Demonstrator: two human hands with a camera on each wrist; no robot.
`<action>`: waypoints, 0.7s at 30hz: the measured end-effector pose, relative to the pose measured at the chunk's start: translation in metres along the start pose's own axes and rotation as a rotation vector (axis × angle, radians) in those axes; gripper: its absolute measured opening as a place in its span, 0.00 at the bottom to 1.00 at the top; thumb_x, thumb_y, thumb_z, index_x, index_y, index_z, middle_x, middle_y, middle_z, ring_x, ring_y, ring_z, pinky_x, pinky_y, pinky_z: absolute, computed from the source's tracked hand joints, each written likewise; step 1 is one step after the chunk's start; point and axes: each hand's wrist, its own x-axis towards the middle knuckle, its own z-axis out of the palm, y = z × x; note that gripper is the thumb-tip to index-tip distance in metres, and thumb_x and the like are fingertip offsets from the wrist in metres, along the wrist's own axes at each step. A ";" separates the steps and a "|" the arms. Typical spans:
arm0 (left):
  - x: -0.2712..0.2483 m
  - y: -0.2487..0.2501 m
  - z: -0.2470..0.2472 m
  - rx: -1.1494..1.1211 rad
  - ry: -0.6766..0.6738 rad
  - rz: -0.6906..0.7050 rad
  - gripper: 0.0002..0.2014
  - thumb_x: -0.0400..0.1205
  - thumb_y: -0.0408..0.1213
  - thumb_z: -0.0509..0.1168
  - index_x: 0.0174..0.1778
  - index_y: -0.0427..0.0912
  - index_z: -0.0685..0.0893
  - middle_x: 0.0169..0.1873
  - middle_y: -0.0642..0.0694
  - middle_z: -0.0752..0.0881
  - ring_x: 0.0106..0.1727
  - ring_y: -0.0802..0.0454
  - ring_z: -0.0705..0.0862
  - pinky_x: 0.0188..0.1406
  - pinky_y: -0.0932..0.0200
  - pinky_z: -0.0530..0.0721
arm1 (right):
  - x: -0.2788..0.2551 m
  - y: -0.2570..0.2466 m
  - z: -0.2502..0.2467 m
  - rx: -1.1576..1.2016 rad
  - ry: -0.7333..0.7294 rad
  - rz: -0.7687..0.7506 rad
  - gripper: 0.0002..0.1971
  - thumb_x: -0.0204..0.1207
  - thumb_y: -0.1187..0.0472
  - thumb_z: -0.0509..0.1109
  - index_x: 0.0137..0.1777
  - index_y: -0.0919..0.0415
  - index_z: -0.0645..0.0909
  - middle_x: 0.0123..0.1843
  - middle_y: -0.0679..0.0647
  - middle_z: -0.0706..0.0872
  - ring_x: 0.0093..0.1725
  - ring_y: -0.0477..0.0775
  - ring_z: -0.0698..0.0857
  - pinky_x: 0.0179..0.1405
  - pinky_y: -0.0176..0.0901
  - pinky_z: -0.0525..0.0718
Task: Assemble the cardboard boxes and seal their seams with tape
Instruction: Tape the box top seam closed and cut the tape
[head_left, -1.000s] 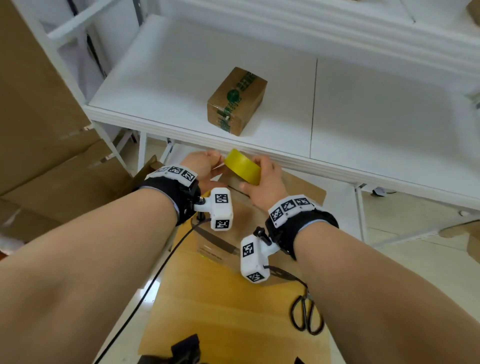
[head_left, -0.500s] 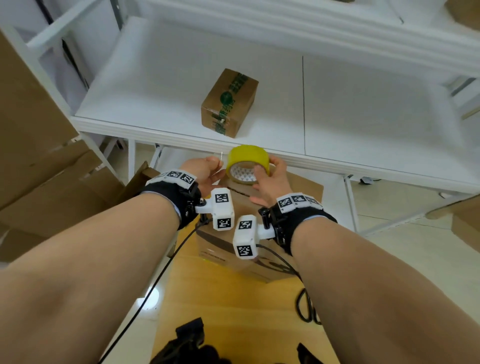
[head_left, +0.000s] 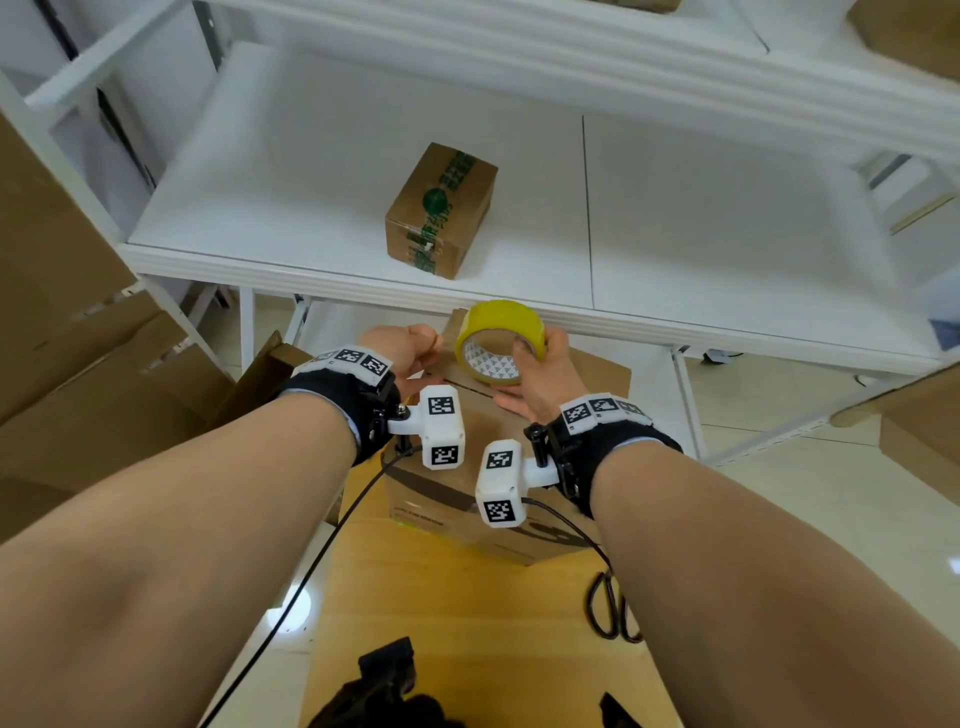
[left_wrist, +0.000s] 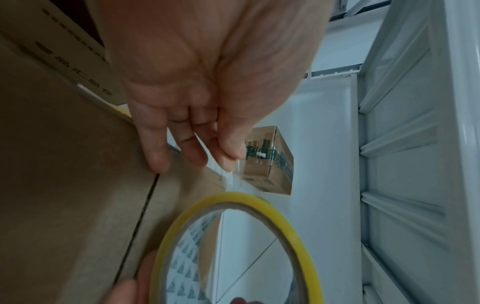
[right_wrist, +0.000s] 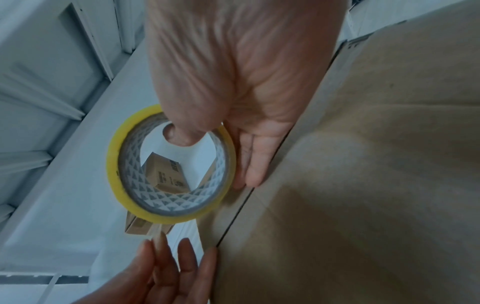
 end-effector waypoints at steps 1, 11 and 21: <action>0.001 0.000 -0.001 -0.002 0.010 -0.006 0.12 0.86 0.29 0.59 0.35 0.41 0.76 0.37 0.46 0.81 0.50 0.51 0.81 0.56 0.49 0.87 | 0.000 0.001 -0.001 -0.014 0.005 -0.010 0.11 0.87 0.57 0.62 0.65 0.49 0.65 0.66 0.53 0.78 0.63 0.62 0.86 0.55 0.53 0.89; -0.005 -0.009 -0.006 0.055 0.053 0.070 0.13 0.86 0.28 0.59 0.36 0.43 0.77 0.33 0.47 0.79 0.32 0.56 0.77 0.17 0.70 0.81 | 0.001 0.008 -0.006 -0.154 0.051 -0.093 0.15 0.83 0.66 0.68 0.62 0.52 0.68 0.59 0.53 0.81 0.55 0.50 0.84 0.50 0.47 0.89; -0.003 -0.013 -0.021 -0.002 -0.032 0.059 0.12 0.86 0.28 0.58 0.36 0.40 0.75 0.37 0.45 0.82 0.41 0.52 0.83 0.41 0.58 0.86 | -0.001 0.010 0.017 0.055 0.064 0.109 0.15 0.86 0.57 0.64 0.72 0.46 0.74 0.69 0.54 0.80 0.66 0.61 0.81 0.44 0.51 0.91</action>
